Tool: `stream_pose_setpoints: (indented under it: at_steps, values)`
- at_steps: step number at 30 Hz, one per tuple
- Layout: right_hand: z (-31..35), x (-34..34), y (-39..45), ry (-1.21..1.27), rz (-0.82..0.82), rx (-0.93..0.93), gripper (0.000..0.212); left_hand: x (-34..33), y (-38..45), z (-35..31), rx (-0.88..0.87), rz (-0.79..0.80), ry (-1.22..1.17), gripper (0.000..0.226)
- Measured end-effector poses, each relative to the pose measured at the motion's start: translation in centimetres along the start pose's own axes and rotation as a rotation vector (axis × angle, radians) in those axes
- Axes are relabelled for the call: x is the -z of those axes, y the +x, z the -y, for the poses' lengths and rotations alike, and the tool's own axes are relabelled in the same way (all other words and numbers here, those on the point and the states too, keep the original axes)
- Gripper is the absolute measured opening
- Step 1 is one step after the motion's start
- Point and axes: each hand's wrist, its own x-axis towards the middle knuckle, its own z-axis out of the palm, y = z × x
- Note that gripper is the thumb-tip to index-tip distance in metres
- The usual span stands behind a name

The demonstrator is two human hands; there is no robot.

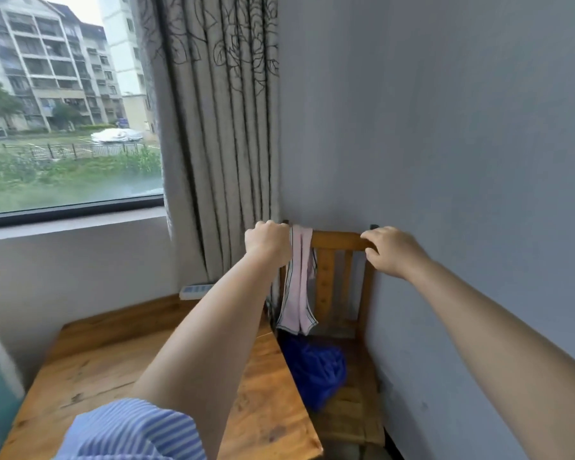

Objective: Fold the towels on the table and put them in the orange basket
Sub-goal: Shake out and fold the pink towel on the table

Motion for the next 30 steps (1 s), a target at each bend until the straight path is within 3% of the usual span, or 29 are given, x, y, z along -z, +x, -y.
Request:
stream_pose_setpoints:
  at_steps: [8,16,28,30]
  values:
    - [-2.1,-3.6,13.3,0.030,0.010,-0.022,0.038,-2.8,14.2,0.7,-0.029,0.012,0.018,0.029]
    - [-2.8,-10.7,22.7,0.190,0.017,0.020,0.028,-10.3,23.4,1.1,0.015,0.169,-0.029,0.027]
    - [-5.1,-25.7,36.2,0.417,0.193,0.048,0.022,-24.0,32.7,-1.2,0.337,0.377,-0.404,0.034]
    - [-5.4,-27.6,37.7,0.418,0.211,0.079,0.032,-25.7,33.9,-1.7,0.410,0.378,-0.447,0.037]
